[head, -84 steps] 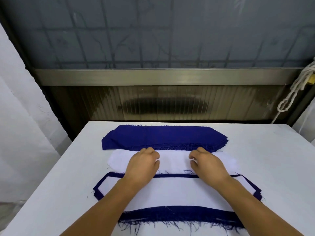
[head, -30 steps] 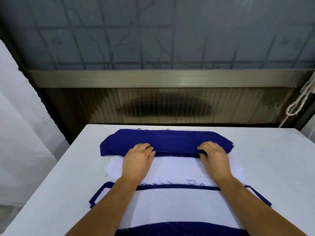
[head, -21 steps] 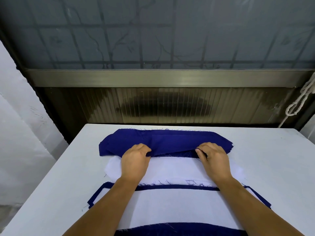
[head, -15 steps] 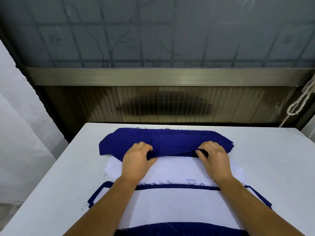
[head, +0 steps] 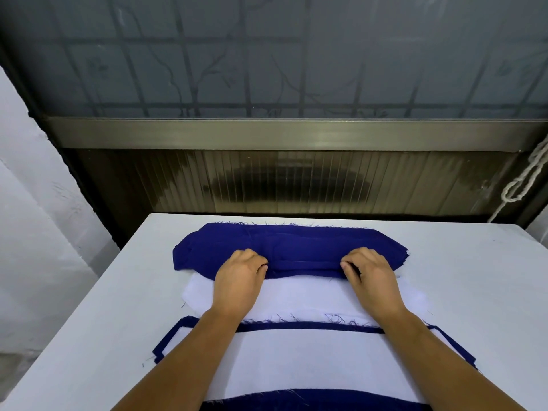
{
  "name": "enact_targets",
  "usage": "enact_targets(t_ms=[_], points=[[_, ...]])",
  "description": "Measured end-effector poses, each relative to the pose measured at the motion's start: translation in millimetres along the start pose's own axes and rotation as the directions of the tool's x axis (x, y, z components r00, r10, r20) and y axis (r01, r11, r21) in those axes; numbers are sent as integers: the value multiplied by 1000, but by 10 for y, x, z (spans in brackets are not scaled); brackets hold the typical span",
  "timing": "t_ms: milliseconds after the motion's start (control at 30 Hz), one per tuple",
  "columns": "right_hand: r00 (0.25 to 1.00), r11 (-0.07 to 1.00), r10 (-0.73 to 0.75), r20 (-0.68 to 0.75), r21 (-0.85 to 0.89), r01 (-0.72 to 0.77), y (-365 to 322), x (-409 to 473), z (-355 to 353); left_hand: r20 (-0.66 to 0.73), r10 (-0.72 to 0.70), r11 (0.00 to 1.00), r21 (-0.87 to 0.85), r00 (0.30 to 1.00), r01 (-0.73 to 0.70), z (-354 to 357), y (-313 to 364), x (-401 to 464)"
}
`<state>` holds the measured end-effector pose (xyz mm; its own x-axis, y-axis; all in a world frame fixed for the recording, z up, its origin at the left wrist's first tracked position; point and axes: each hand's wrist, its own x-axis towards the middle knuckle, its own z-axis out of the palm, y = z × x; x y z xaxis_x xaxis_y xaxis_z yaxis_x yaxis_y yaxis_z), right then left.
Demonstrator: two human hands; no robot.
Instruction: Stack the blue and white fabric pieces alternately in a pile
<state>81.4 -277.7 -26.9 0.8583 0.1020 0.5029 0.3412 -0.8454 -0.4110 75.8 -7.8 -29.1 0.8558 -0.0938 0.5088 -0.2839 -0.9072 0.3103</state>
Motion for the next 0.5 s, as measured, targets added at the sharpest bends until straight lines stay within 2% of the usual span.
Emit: enact_targets(t_ms=[133, 233, 400, 500], points=[[999, 1000, 13, 36, -7, -13, 1, -4, 16, 47, -54, 998, -8, 997, 55, 18, -13, 0], [998, 998, -24, 60, -57, 27, 4, -9, 25, 76, -40, 999, 37, 996, 37, 23, -18, 0], [995, 998, -55, -80, -48, 51, -34, 29, -50, 128, 35, 989, 136, 991, -53, -23, 16, 27], [984, 993, -106, -141, -64, 97, -113, 53, -171, 97, -4, 987, 159, 995, -12, -196, -44, 96]])
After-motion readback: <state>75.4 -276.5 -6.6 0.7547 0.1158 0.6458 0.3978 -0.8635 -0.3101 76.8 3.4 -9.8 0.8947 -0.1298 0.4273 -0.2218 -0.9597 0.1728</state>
